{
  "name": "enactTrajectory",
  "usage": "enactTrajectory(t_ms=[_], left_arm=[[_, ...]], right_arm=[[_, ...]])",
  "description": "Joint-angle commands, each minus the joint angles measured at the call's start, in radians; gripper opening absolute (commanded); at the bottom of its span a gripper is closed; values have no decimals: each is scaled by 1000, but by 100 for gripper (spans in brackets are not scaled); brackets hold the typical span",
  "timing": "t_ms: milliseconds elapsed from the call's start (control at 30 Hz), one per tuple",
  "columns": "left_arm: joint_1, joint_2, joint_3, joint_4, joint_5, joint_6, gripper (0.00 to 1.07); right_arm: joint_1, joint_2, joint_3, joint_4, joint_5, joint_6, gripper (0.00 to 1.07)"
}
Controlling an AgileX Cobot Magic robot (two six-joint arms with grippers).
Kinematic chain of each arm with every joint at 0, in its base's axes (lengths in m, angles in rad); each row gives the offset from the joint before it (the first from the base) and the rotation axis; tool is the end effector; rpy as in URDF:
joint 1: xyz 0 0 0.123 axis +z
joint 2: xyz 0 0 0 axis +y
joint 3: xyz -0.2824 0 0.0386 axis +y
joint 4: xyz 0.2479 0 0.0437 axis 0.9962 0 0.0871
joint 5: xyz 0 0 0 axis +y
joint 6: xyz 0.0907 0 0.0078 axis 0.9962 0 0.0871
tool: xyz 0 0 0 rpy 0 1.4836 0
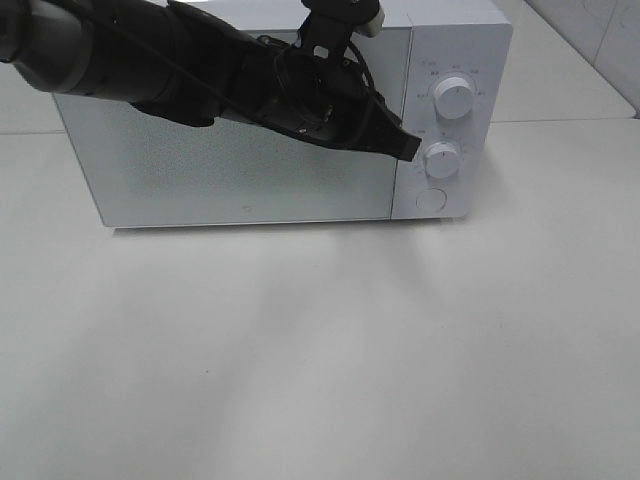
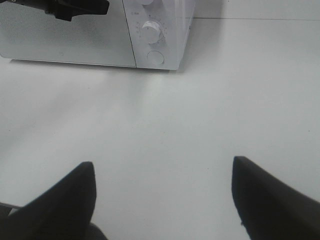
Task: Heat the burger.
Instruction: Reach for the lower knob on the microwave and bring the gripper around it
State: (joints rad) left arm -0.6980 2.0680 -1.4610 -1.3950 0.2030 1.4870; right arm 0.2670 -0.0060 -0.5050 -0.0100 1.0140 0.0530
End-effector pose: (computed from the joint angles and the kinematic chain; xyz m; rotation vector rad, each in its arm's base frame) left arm 0.3506 -0.3179 0.2002 0.9475 1.9491 -0.5641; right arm -0.0042 -0.0019 0.2824 -0.2125 1.9804 0.1950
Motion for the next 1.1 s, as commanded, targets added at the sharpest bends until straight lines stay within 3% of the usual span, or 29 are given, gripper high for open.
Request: enactTrajectory(t_ms=[33,67,100,133,167,200,233,267,300,333,367,400,433,500,533,600,633,700,967,1100], left_arm=[[-4,-16,-10,183,103,-127,0],[-4,-16,-10,183,103,-127,0],[-4,-23,-10,242,122,-176,0],[0,-35,-10,421,171,-332,0],[0,-35,-10,421,171,-332,0],[1,-42,-10,519,196,-419,0],[4,-57,-10,699,266,-582,0],[4,-57,-10,699,266,-582,0],[4,-64,-10,798,306,-676,0],[4,-77,-10,965,381,-844,0],[4,-77,-10,965,381,-844,0],[4,-84,-10,1045,423,-935,0],[4,-84,-10,1045,423,-935,0],[4,-117,-10,1294,562,-1239,0],[4,-117,-10,1294,562,-1239,0],[4,-145,-10,1420,659,-1396,0],[4,-145,-10,1420,659,-1396,0],[4,-164,-10,1485,773,-1454,0],[4,-200,-10,1437,1066,-1447,0],[20,-232,2,1406,1076,-1448,0]], right_arm=[[0,-24,2,1,-12,-6,74],[0,-24,2,1,-12,-6,74],[0,-24,2,1,-12,-6,74],[0,-24,2,1,-12,-6,74],[0,-24,2,1,-12,-6,74],[0,-24,2,1,-12,-6,74],[0,-24,2,1,-12,-6,74],[0,-24,2,1,-12,-6,74],[0,-24,2,1,-12,-6,74],[0,-24,2,1,-12,-6,74],[0,-24,2,1,-12,-6,74],[0,-24,2,1,-12,-6,74],[0,-24,2,1,-12,-6,74],[0,-24,2,1,-12,-6,74],[0,-24,2,1,-12,-6,74],[0,-24,2,1,-12,-6,74],[0,-24,2,1,-12,-6,74],[0,-24,2,1,-12,-6,74],[0,-24,2,1,-12,-6,74],[0,-24,2,1,-12,-6,74]])
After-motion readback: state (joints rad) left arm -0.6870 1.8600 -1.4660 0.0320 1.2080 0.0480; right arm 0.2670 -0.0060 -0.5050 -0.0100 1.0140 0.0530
